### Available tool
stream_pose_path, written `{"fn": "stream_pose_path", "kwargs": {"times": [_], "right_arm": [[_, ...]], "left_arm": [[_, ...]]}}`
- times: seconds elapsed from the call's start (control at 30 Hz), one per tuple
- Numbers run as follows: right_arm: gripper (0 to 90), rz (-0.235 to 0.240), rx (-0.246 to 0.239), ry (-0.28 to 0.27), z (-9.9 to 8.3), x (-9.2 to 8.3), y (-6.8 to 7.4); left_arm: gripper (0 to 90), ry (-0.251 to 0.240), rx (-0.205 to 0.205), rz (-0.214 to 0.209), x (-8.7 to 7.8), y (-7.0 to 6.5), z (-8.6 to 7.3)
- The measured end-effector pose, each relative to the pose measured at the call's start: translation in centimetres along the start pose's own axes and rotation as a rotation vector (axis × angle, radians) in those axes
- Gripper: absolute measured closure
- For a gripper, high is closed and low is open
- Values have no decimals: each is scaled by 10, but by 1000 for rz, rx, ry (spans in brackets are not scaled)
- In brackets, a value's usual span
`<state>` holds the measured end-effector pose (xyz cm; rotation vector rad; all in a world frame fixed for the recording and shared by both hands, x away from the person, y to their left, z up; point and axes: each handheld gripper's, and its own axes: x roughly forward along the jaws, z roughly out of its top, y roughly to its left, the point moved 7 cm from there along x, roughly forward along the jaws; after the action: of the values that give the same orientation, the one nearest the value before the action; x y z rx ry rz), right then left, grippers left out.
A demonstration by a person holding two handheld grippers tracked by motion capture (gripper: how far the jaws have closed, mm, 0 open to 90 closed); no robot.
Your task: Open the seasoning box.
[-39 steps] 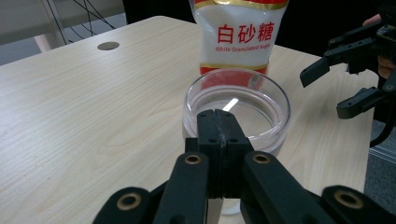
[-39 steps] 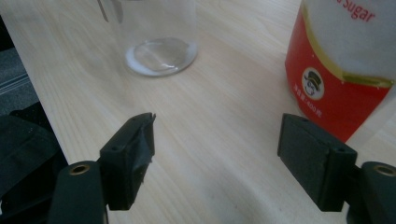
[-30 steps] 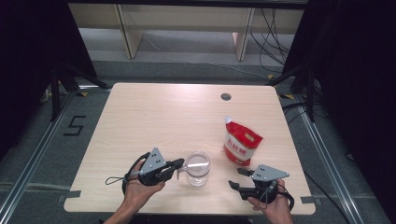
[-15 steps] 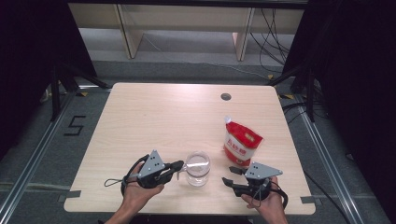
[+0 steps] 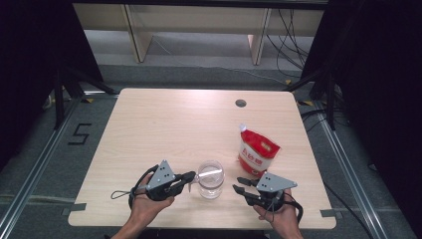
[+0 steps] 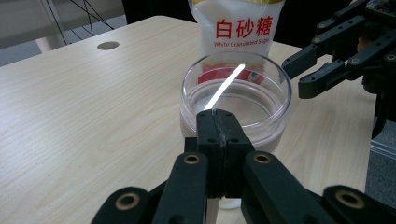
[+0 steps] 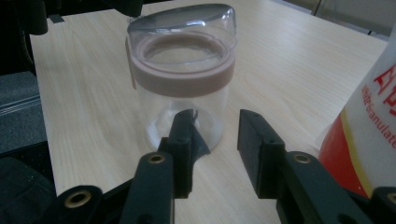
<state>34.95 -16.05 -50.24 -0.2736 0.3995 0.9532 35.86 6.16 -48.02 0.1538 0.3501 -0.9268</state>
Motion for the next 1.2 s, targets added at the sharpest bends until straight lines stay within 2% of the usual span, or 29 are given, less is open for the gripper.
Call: {"fn": "stream_pose_path", "kwargs": {"times": [0.07, 0.1, 0.13, 0.17, 0.2, 0.27, 0.3, 0.33, 0.4, 0.43, 0.47, 0.5, 0.53, 0.57, 0.7, 0.8, 0.83, 0.9, 1.1, 1.13, 1.17, 1.2], "right_arm": [[710, -1, 12, -5, 1, 0, 2], [734, -12, -1, -15, 2, 0, 0], [762, 8, -13, -20, 4, 1, 1], [762, 8, -13, -20, 4, 1, 1], [786, -6, -28, -1, 4, 2, 1], [793, -10, -20, -2, 3, 3, 2], [806, 5, -21, 4, 3, 4, 3], [823, 4, -32, -4, 4, 5, 4], [826, 4, -23, -6, 5, 6, 5], [830, 20, -38, -7, 6, 6, 6], [834, 11, -47, -14, 8, 7, 5], [838, 11, -29, -12, 9, 7, 6], [842, 28, -35, -22, 11, 8, 8], [847, 17, -39, -35, 13, 10, 8], [856, 33, -41, -20, 14, 13, 10], [858, 33, -34, -23, 16, 14, 12], [858, 30, -36, -24, 17, 14, 11], [859, 36, -42, -36, 19, 16, 12], [862, 45, -50, -25, 22, 19, 12], [866, 39, -30, -32, 24, 20, 13], [866, 39, -30, -32, 24, 20, 13], [867, 42, -31, -34, 25, 21, 13]], "left_arm": [[887, -2, 3, -1, 0, 0, 0], [888, -2, 2, -1, 0, 0, 0], [890, 1, 6, 2, 0, 0, 0], [890, 1, 6, 2, 0, 0, 0], [891, 2, 6, 3, 0, 0, 0], [891, 3, 8, 2, -1, 0, -1], [891, 12, 18, 4, -2, 0, -1], [891, 12, 6, 8, -2, 0, -1], [891, 12, 7, 7, -1, 0, -1], [891, 3, 1, 2, 0, 0, 0], [891, 4, 17, 3, 0, 1, 0], [891, 5, 15, 4, 0, 0, 0], [891, 5, 17, 2, -1, 1, 0], [891, 5, 20, 1, -1, 1, 0], [892, 5, 6, 0, -1, 0, -1], [892, 4, 27, -6, -1, 1, -1], [892, 4, 16, -2, -1, 1, -1], [892, 4, 16, -5, -1, 1, -1], [892, -1, 18, -7, -1, 1, -1], [892, -1, 29, -11, -1, 1, -1], [892, -1, 29, -11, -1, 1, -1], [892, -2, 13, -7, -1, 1, -1]]}}
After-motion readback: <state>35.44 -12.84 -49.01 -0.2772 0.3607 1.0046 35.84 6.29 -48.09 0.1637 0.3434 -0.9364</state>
